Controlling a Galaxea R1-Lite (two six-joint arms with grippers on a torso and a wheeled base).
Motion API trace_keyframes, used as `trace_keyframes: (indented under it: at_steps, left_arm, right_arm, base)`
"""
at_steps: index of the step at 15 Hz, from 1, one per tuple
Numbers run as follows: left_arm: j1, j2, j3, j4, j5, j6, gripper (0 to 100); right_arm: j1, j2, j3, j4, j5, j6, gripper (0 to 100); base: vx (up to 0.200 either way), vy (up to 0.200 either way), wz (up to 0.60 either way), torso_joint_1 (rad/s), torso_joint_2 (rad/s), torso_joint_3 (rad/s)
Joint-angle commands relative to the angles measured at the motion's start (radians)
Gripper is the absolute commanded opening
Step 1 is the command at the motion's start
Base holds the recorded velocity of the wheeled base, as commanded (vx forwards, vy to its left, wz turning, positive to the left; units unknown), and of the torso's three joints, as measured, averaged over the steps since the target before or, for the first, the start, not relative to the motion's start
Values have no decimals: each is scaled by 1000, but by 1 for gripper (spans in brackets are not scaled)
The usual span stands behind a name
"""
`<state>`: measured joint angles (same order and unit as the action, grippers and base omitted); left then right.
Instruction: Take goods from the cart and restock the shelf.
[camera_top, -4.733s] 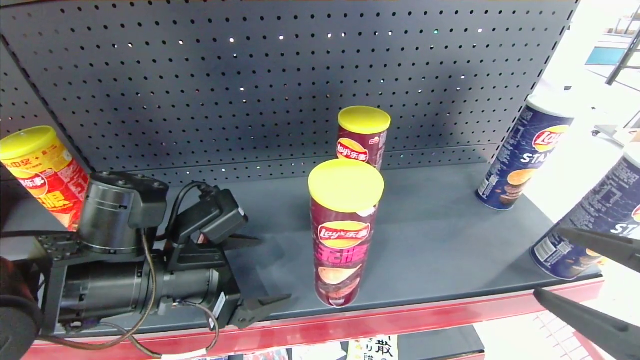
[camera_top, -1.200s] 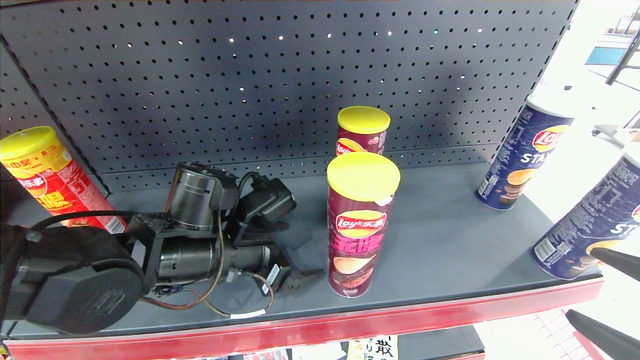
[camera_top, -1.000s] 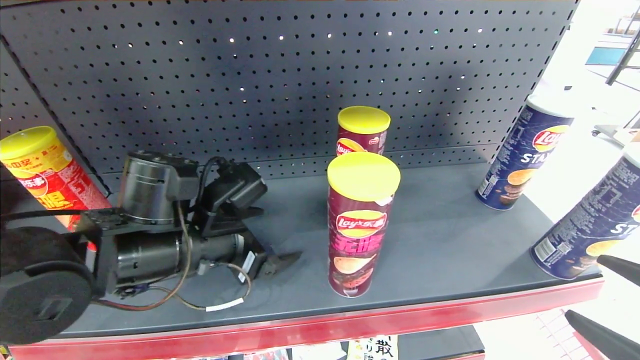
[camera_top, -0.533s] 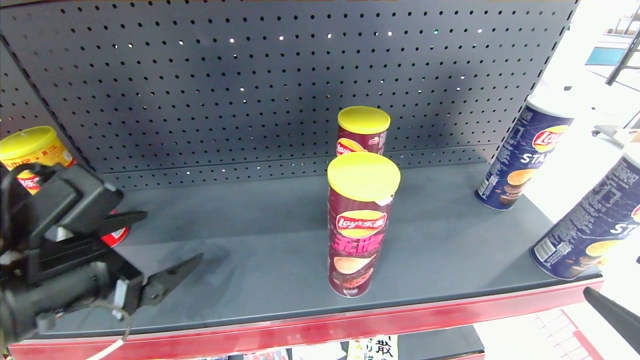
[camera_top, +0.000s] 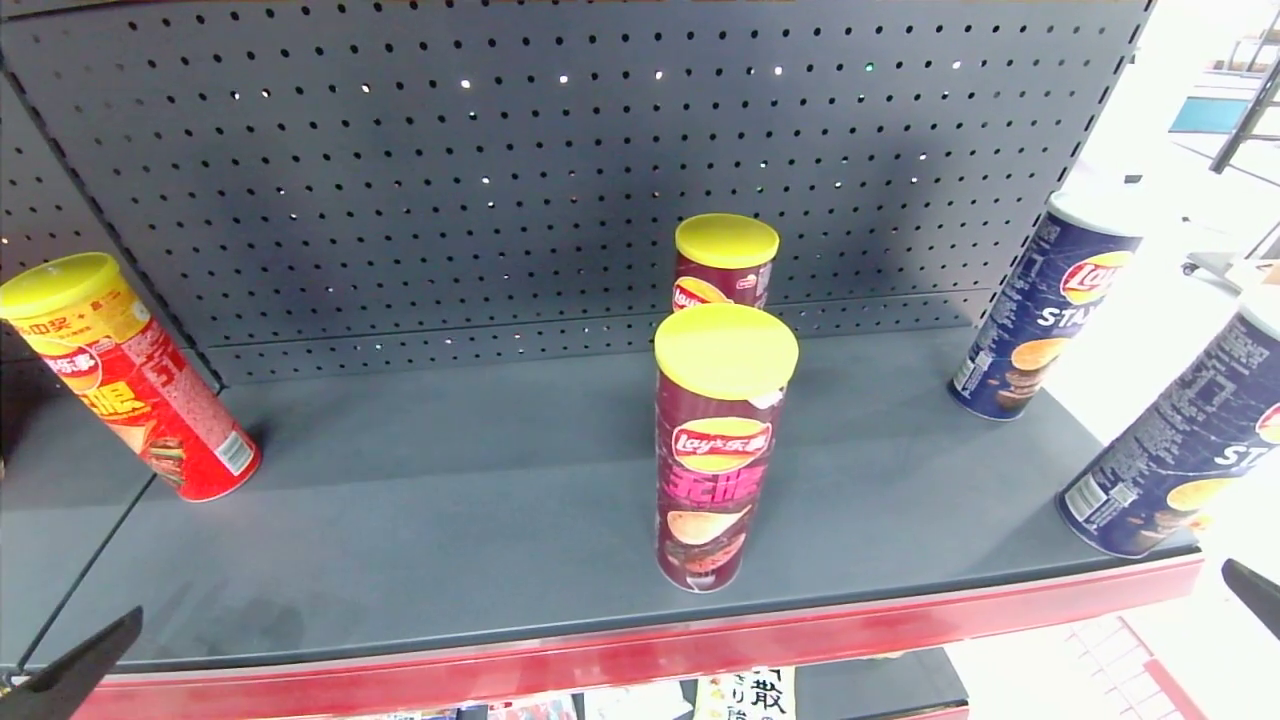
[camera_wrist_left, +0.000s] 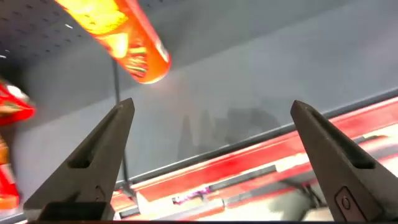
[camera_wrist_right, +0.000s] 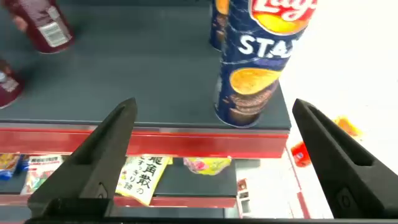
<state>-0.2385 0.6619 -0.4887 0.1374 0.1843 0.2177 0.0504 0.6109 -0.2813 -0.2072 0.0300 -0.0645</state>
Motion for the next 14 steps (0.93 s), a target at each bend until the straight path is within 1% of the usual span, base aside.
trace_keyframes:
  at_steps: [1,4,6,10,11,12,14]
  left_arm:
    - [10,-35,-1,-1,1,3,100]
    - [11,-42,1,-1,9,8,100]
    - [11,-42,6,-1,24,8,100]
    - [11,-59,22,-1,24,9,100]
    - [11,-65,25,-1,24,11,100]
    - [11,-79,36,-1,24,31,100]
    - [11,-107,52,-1,24,37,100]
  right_arm:
    - [-17,0,-3,2,1,-1,100]
    - [-20,-3,-3,2,1,-5,100]
    - [-20,-8,2,2,1,-28,100]
    - [-20,-8,5,2,1,-52,100]
    - [-20,-8,5,2,1,-52,100]
    - [-20,-8,5,2,1,-60,100]
    - [-20,-10,5,17,1,-69,100]
  base:
    - [0,0,0,0,0,0]
    - [0,0,0,0,0,0]
    - [-200,0,0,7,7,5]
    - [-200,0,0,6,4,4]
    - [0,0,0,0,0,0]
    - [0,0,0,0,0,0]
    - [0,0,0,0,0,0]
